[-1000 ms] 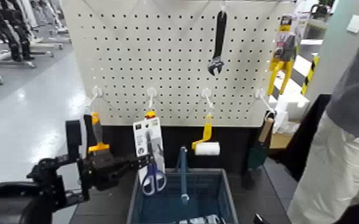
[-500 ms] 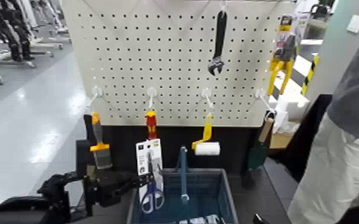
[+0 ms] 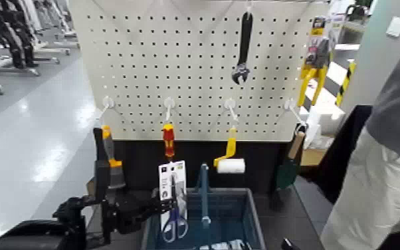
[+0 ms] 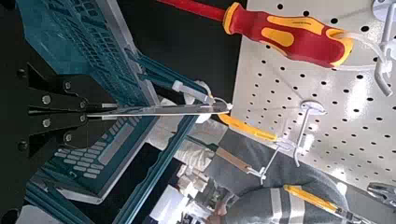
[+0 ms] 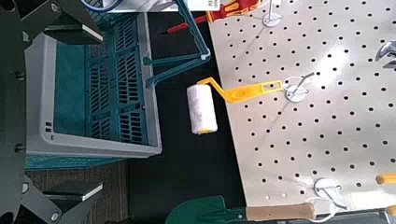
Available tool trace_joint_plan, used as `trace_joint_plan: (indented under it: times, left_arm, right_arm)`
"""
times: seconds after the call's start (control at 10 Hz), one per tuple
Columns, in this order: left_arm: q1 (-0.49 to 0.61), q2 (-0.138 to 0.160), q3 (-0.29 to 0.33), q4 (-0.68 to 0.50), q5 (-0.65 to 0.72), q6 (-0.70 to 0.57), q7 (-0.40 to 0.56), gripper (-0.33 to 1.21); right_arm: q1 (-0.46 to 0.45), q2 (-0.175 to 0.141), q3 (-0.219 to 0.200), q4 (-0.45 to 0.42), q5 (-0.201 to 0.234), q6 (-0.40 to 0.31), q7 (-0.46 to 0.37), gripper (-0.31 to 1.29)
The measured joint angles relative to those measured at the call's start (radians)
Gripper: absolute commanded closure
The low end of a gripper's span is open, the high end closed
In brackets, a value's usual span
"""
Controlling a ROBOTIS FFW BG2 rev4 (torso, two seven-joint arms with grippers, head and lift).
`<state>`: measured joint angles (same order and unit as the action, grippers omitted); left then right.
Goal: Put the blue scissors into the crate.
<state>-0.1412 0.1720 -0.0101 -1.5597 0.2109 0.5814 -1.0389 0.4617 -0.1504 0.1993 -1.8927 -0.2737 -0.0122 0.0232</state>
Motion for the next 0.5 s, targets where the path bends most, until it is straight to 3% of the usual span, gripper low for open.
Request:
trace_joint_plan:
  times: [0.4, 0.5]
  left_arm:
    - [-0.003, 0.002, -0.003, 0.003, -0.004, 0.000, 0.000, 1.11]
    - [-0.003, 0.002, -0.002, 0.003, -0.005, 0.002, 0.000, 0.78]
  right_arm:
    - [0.000, -0.001, 0.000, 0.001, -0.001, 0.000, 0.001, 0.20]
    - [0.000, -0.001, 0.000, 0.001, -0.002, 0.000, 0.001, 0.20]
